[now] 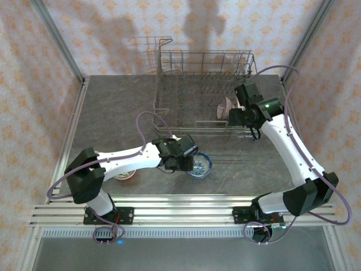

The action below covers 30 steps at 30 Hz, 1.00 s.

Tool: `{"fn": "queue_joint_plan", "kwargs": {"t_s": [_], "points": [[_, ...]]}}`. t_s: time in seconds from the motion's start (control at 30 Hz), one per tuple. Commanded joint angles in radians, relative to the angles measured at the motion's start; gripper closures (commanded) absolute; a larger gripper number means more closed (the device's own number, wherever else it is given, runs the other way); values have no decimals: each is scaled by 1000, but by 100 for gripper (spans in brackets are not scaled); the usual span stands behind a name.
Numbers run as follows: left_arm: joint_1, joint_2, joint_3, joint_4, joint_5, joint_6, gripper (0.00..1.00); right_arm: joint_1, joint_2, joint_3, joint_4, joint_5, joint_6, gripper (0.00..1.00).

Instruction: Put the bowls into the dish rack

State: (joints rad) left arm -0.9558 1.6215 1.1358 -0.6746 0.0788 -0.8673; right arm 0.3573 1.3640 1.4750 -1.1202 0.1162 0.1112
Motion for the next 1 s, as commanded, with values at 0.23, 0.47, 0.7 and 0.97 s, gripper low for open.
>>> {"fn": "queue_joint_plan", "kwargs": {"t_s": [0.23, 0.47, 0.7, 0.97], "points": [[-17, 58, 38, 36, 15, -28, 45, -3, -32, -28, 3, 25, 12, 14], [-23, 72, 64, 15, 12, -19, 56, -4, -30, -33, 10, 26, 6, 14], [-27, 90, 81, 8, 14, -14, 62, -3, -32, -51, 16, 25, 5, 14], [-29, 116, 101, -2, 23, -3, 72, -4, -33, -61, 22, 23, 5, 14]]}}
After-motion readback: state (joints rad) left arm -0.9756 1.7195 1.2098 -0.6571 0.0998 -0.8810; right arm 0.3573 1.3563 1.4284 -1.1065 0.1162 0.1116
